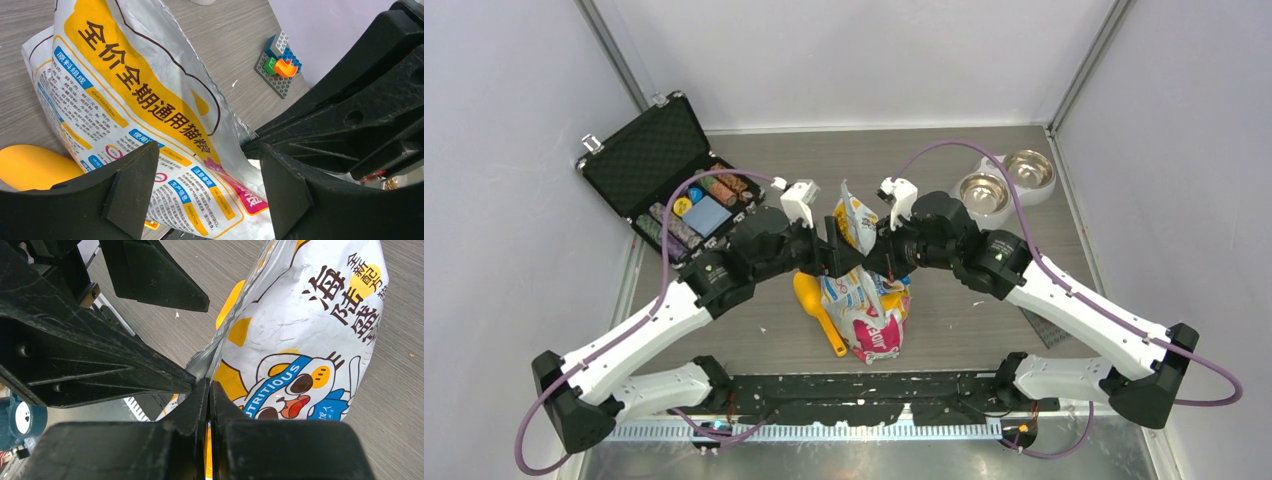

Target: Serve the pet food

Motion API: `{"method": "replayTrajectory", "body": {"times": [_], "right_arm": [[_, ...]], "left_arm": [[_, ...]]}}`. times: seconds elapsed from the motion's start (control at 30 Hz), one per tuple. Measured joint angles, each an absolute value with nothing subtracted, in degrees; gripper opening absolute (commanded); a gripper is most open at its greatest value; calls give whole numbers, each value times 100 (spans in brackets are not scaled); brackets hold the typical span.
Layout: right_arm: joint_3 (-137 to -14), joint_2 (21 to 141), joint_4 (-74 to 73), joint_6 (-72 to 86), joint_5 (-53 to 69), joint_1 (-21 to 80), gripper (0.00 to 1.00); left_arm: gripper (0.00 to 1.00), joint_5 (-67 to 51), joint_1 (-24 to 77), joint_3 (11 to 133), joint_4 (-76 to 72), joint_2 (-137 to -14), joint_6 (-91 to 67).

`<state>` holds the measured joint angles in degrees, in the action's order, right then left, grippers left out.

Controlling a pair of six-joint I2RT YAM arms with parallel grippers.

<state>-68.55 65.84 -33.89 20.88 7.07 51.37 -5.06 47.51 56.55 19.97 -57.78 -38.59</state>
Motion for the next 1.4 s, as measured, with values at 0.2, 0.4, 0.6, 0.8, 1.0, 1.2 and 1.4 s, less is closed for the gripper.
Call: {"method": "replayTrajectory", "body": {"times": [0.2, 0.4, 0.6, 0.8, 1.0, 1.2, 1.4], "right_arm": [[-6836, 6578, -3393, 2069, 650, 5144, 5], [-6820, 6536, -3393, 2067, 602, 5166, 5], [-6801, 6523, -3389, 2064, 576, 5175, 5], [-6792, 6523, -3350, 2025, 565, 5218, 5], [-6790, 6521, -3395, 1981, 504, 5225, 5], [-6779, 6521, -3426, 1962, 464, 5240, 5], [-6759, 6517, -3389, 1959, 432, 5284, 5]], "left_arm": [[69, -250, 4912, 6001, 2342, -6042, -3854], [58, -75, 5057, 6082, 2477, -6080, -3857], [55, 64, 5113, 6182, 2550, -6149, -3861], [49, 329, 5162, 6543, 2845, -6473, -3868], [46, 545, 5347, 6952, 3229, -6779, -3861], [22, 714, 5511, 7037, 3267, -6869, -3896], [0, 703, 5555, 7057, 3258, -6890, -3883]]}}
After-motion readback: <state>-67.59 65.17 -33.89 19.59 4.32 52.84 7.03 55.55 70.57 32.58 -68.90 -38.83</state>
